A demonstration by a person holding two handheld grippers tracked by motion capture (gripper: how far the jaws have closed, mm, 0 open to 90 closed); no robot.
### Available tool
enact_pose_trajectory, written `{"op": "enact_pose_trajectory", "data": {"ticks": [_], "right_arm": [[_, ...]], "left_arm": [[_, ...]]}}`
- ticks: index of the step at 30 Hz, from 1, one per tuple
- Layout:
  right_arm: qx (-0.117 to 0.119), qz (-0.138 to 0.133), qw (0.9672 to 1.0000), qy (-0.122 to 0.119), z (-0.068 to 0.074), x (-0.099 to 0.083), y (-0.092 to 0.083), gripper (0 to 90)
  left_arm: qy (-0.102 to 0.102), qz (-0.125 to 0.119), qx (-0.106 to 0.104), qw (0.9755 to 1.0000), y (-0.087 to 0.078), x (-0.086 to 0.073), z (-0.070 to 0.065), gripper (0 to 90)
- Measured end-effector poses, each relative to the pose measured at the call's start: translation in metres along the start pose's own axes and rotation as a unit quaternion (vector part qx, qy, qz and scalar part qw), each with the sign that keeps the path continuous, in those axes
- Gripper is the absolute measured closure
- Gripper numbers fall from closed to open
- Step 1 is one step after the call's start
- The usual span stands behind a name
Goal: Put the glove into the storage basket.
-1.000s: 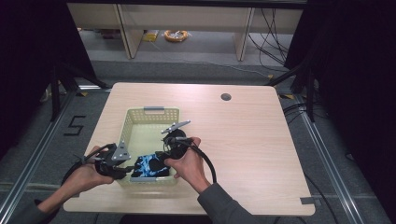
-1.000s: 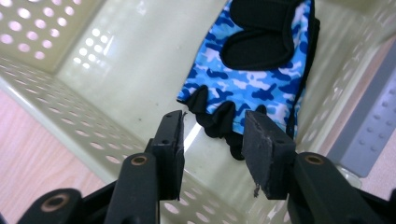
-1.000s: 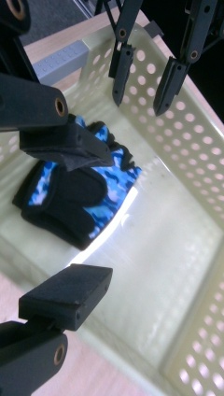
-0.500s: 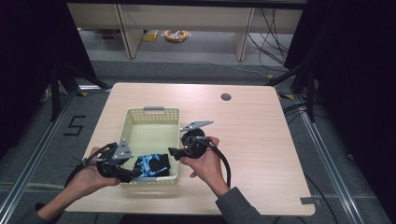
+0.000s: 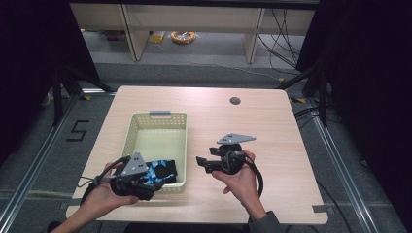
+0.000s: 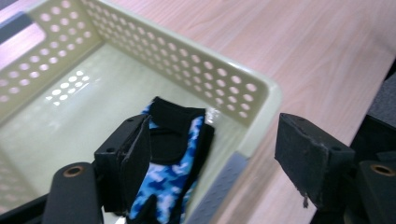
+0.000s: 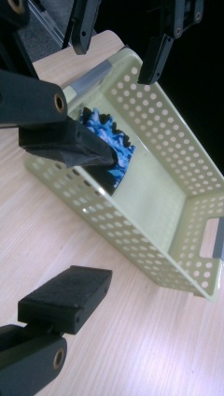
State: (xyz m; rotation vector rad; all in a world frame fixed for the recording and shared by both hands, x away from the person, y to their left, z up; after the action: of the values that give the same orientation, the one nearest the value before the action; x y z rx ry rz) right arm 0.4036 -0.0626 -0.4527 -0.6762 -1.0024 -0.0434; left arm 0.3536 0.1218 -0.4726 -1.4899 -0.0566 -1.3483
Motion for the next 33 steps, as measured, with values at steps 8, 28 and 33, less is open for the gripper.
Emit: {"op": "enact_pose_trajectory", "data": {"ticks": [8,28,33], "right_arm": [[0.004,-0.024,0.9996,0.013,-0.008,-0.017,-0.024,37.4],[0.018,-0.03,0.9994,0.006,-0.011,-0.046,-0.035,36.2],[0.019,-0.031,0.9991,0.022,-0.01,-0.053,-0.04,35.2]], "left_arm": [[-0.007,-0.019,-0.011,0.9997,0.008,0.005,-0.022,26.1],[-0.003,-0.03,-0.048,0.9984,0.021,0.004,-0.062,25.6],[0.002,-0.035,-0.056,0.9978,0.021,0.002,-0.069,25.2]]}}
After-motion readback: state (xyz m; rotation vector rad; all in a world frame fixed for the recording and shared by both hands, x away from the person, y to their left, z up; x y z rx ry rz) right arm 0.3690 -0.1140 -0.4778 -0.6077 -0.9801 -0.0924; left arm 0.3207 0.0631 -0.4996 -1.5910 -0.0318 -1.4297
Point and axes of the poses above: each handheld gripper's, and its own axes: y roughly forward along the jaws, x roughly out of its top, z roughly to its left, the point moved 9 cm from there along y, roughly forward along the jaws, and after that the axes turned 11 degrees about x, right-handed, at the moved point
